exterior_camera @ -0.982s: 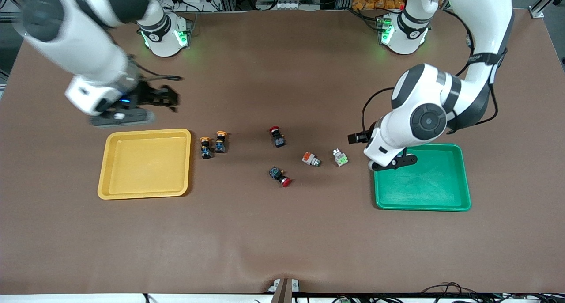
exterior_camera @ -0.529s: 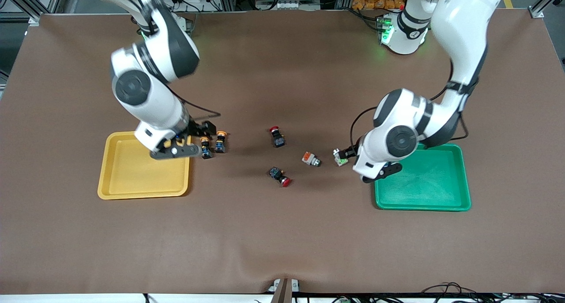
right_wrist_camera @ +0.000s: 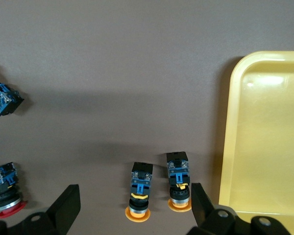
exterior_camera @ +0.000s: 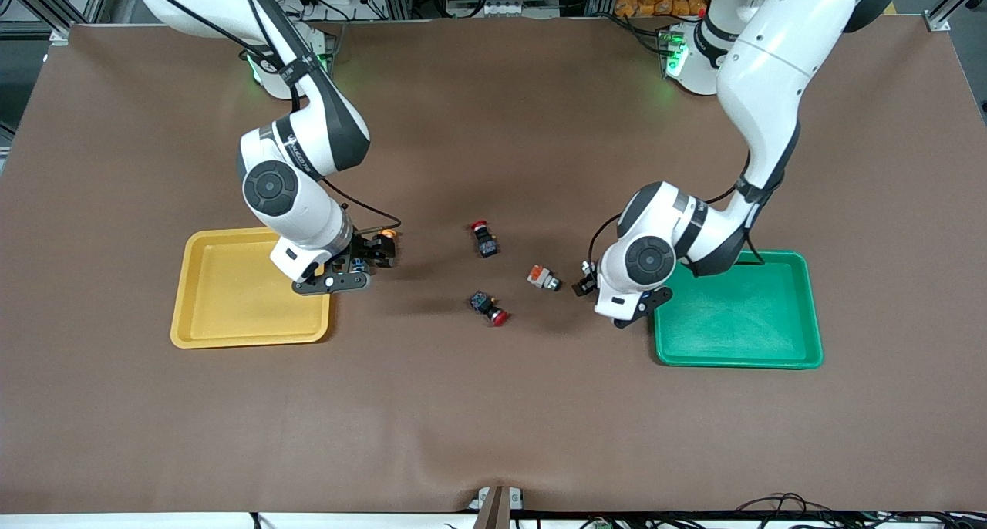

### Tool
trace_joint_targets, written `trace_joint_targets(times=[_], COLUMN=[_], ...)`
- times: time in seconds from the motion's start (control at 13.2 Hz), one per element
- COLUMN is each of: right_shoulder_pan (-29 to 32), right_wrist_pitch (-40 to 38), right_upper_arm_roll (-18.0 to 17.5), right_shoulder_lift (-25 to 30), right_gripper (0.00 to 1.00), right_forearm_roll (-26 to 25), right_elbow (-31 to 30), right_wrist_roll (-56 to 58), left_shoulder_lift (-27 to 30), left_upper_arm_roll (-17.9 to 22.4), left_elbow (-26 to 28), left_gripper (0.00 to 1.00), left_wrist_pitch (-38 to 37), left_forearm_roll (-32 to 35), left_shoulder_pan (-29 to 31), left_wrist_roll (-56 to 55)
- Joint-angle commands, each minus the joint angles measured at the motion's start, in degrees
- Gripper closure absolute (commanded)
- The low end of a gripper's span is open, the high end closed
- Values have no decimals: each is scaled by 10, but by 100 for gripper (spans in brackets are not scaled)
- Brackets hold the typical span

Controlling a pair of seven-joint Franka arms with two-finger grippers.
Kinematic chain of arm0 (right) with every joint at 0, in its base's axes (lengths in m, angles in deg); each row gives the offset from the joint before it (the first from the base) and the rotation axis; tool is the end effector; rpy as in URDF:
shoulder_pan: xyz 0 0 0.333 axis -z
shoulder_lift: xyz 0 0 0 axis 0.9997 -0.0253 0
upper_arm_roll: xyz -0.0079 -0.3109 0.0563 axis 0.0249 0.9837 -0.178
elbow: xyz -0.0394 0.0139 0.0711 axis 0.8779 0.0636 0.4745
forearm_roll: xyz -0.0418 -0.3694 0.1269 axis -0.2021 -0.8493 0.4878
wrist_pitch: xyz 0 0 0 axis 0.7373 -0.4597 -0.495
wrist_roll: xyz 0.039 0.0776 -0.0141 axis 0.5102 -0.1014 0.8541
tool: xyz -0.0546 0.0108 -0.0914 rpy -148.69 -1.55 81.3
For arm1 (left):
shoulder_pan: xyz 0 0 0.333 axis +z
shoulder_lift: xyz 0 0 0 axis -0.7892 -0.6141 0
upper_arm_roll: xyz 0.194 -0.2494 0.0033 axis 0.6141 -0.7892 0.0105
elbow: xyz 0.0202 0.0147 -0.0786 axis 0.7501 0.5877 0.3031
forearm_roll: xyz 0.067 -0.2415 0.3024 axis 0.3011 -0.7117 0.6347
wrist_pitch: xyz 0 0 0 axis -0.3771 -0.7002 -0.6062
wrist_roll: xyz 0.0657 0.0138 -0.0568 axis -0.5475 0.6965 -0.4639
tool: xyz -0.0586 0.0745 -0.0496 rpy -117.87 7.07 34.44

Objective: Place green and yellow buttons in trays
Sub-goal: 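Grasp the green-white button with the left gripper while the right gripper lowers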

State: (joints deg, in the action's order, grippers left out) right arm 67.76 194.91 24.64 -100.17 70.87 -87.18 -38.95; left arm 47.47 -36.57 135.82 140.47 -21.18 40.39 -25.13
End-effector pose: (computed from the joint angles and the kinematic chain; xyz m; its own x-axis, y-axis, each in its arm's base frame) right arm 0.5641 0.2621 0.3111 0.9960 0.0797 -0.0415 0.0771 -0.9951 -0.0612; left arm 0.5825 -0.3147 0.1869 0.8259 0.5287 -0.1957 0.5164 -0.8488 -0.1136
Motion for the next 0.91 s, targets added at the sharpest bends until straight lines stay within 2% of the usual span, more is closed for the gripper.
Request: trace_joint_targets(times=[0.0,0.08,0.15,0.23,0.3,0.45,0.83], right_shoulder_pan=[-18,-32,-34,-33,-33,-34,-36], right_wrist_pitch=[36,68,84,86,92,114,226], right_upper_arm_roll=[5,6,6,6,6,6,6], right_shoulder_lift=[8,7,1,-5,-8,-12,-9], right_gripper=[0,0,0,0,0,0,0], right_forearm_roll=[10,10,10,10,10,10,7], right_elbow=[-33,-49,-53,-54,-54,-68,-156], right_wrist_roll=[-30,-46,-47,-48,-48,-48,-42], left_shoulder_lift=[-17,-22,-27,-30,-30,-28,-13], left_upper_arm_roll=[3,4,4,4,4,4,3], left_elbow=[-12,-12,-13,-14,-14,-13,-32], left_gripper=[0,0,19,83,100,100,100], left_wrist_pitch=[11,11,12,12,11,11,-1], left_forearm_roll=[29,41,61,85,93,94,91], left_shoulder_pan=[-10,-16,-24,-26,-26,-26,-16], left_wrist_roll=[-41,-49,-61,-69,-71,-86,-87])
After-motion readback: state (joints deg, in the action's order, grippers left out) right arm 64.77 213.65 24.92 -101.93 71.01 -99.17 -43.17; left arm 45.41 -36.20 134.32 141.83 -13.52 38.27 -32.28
